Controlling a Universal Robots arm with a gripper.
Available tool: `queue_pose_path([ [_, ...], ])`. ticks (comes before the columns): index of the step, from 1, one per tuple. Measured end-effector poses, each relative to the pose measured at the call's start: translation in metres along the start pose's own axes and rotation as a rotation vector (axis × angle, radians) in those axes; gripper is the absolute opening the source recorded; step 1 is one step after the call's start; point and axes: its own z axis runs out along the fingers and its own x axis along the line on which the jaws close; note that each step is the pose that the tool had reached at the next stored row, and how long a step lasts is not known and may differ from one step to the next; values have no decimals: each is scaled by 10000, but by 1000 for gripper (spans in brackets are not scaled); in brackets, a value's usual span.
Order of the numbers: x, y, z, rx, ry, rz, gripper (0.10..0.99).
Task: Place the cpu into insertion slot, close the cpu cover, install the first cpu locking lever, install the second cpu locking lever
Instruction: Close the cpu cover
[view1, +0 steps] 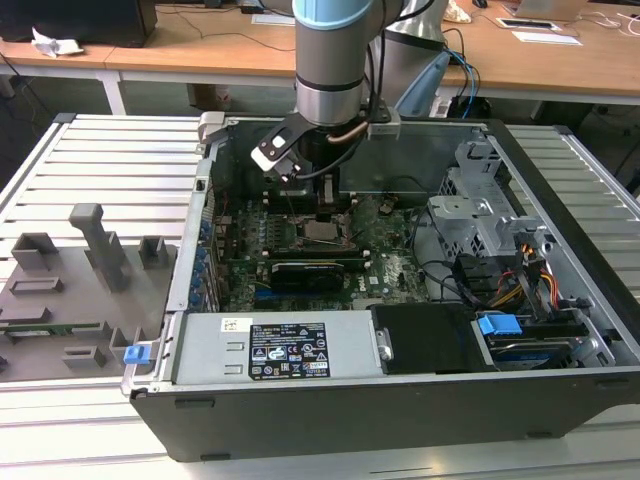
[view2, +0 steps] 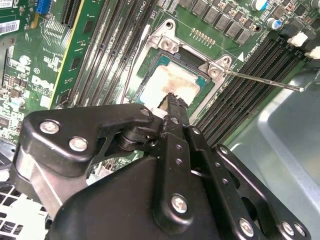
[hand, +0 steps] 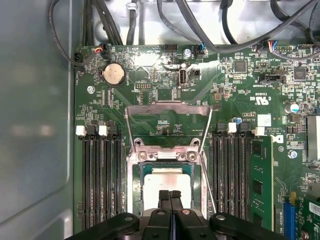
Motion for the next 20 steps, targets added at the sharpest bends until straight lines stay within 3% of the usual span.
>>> queue_pose_path([
  [5, 1, 3, -62, 0, 50, 1, 106],
  [20, 8, 9, -190, 0, 49, 1, 106],
])
